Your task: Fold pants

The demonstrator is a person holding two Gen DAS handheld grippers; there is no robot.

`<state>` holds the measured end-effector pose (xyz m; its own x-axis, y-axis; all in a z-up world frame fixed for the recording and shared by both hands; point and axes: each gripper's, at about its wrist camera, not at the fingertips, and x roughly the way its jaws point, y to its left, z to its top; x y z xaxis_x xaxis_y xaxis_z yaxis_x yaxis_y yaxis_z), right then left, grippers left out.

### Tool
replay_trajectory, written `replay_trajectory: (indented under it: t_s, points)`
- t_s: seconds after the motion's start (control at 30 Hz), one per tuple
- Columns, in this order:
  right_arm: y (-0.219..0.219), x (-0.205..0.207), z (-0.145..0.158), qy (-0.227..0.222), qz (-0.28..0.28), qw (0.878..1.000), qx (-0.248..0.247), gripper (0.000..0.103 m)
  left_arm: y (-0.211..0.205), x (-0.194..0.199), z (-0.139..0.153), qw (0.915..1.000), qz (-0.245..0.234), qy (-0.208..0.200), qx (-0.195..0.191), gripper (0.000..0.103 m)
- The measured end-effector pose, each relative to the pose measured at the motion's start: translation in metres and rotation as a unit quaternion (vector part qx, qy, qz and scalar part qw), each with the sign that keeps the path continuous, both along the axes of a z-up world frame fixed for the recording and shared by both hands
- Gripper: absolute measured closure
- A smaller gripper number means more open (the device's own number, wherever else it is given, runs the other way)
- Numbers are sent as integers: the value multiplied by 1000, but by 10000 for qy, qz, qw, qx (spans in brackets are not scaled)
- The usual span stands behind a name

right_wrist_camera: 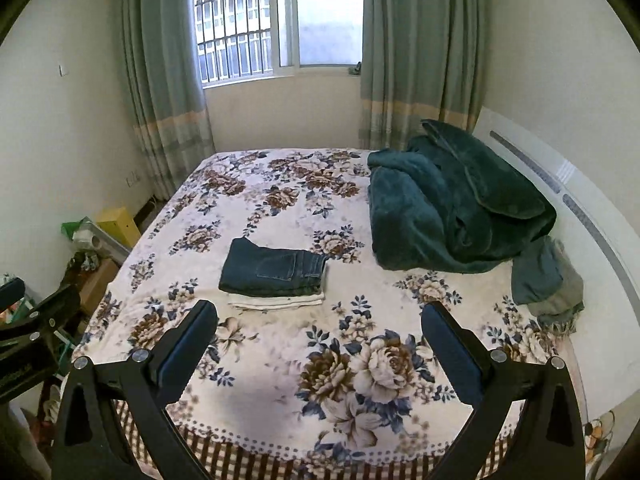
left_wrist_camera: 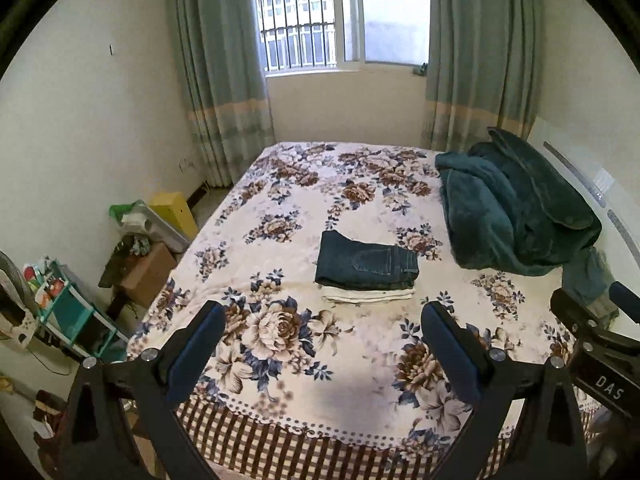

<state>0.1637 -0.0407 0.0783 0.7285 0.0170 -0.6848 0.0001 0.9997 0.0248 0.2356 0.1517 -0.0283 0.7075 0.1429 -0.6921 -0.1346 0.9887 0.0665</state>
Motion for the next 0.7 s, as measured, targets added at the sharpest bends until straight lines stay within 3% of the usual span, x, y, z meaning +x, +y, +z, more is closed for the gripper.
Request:
replay_trajectory:
  t_s: [0.33, 0.7]
  points:
    - [7, -52, 47, -261, 42, 9995, -182, 0, 3, -30, 20, 9997, -123, -167, -159, 3]
    - [11, -66, 63, -332, 31, 9994, -118, 0, 7, -40, 30, 9996, -83, -242, -89, 0]
